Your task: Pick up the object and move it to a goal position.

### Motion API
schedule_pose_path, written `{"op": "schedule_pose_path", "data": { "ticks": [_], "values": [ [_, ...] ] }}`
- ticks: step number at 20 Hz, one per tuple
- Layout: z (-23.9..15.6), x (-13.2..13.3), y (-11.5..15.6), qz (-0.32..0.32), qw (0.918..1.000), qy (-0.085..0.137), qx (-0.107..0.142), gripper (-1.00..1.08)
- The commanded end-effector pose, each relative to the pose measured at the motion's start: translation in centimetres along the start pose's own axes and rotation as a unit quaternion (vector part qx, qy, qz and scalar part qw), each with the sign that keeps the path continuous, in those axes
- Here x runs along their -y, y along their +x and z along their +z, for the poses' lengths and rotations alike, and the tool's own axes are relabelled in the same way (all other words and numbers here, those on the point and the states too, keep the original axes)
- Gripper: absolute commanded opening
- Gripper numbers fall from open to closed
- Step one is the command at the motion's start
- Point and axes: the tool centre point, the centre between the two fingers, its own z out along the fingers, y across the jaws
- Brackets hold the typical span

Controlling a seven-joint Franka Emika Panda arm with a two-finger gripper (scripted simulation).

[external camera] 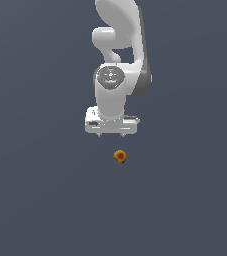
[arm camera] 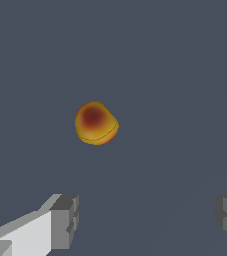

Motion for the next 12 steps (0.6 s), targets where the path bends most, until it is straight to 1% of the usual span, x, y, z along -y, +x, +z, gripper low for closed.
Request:
{"op": "schedule_pose_path", "data": {
  "ticks": [1, 12],
  "values": [
    [0.0, 0.0, 0.0, 0.000, 1.0000, 0.000, 0.000, 1.00],
    [-0.3, 2.0, 0.2, -0.028, 0.9996, 0.010, -0.001, 1.00]
  ]
}}
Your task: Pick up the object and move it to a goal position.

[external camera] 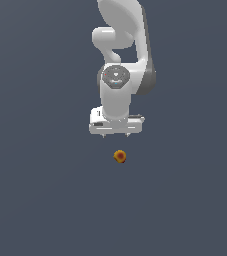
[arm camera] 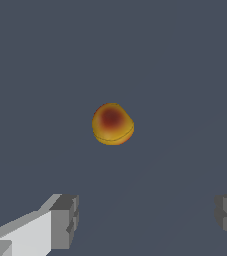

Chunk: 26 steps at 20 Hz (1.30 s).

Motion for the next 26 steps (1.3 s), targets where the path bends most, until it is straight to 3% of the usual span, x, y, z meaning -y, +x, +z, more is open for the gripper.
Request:
{"op": "schedule_pose_path", "data": {
  "ticks": [1, 9, 17, 22, 26],
  "values": [
    [0.0, 0.1, 0.0, -0.002, 1.0000, 0.001, 0.000, 1.00],
    [0.2, 0.1, 0.2, -0.013, 0.9999, 0.000, -0.001, 1.00],
    [1.2, 0.3, 0.9, -0.073, 0.9973, -0.005, -0.007, 1.00],
    [2.2, 0.6, 1.7, -0.134, 0.9909, -0.009, -0.013, 1.00],
    [3.2, 0.9, 2.4, -0.194, 0.9808, -0.013, -0.019, 1.00]
  ]
}}
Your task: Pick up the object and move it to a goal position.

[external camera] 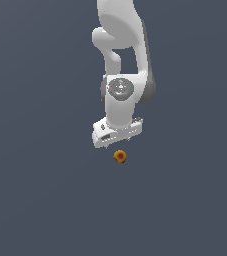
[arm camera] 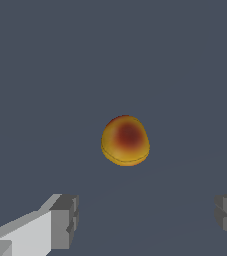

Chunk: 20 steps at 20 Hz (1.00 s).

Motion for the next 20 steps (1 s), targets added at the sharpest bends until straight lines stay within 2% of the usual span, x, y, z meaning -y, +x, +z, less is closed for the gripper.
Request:
{"op": "schedule_pose_path", "data": {
  "ticks": [1, 11, 20],
  "values": [
    [0.7, 0.1, 0.5, -0.039, 0.9992, -0.002, -0.004, 1.00],
    [2.9, 0.4, 2.0, -0.169, 0.9853, -0.010, -0.017, 1.00],
    [3.8, 0.6, 2.7, -0.221, 0.9748, -0.014, -0.023, 1.00]
  ]
}}
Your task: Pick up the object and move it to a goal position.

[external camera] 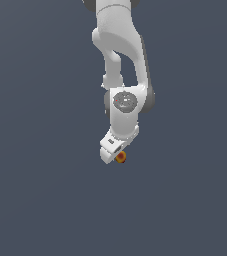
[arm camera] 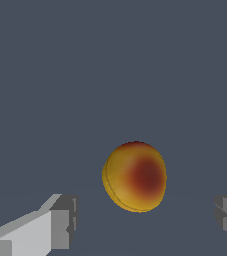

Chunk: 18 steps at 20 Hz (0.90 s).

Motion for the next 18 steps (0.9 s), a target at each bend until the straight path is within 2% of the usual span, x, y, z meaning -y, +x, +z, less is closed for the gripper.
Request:
{"op": "schedule_pose_path", "data": {
  "ticks": [1, 8, 18],
  "values": [
    [0.1, 0.0, 0.1, -0.008, 1.0000, -0.001, -0.001, 1.00],
    [0.7, 0.0, 0.1, -0.008, 1.0000, -0.001, -0.001, 1.00],
    [5.0, 0.0, 0.0, -0.010, 1.0000, -0.001, -0.001, 1.00]
  ]
}}
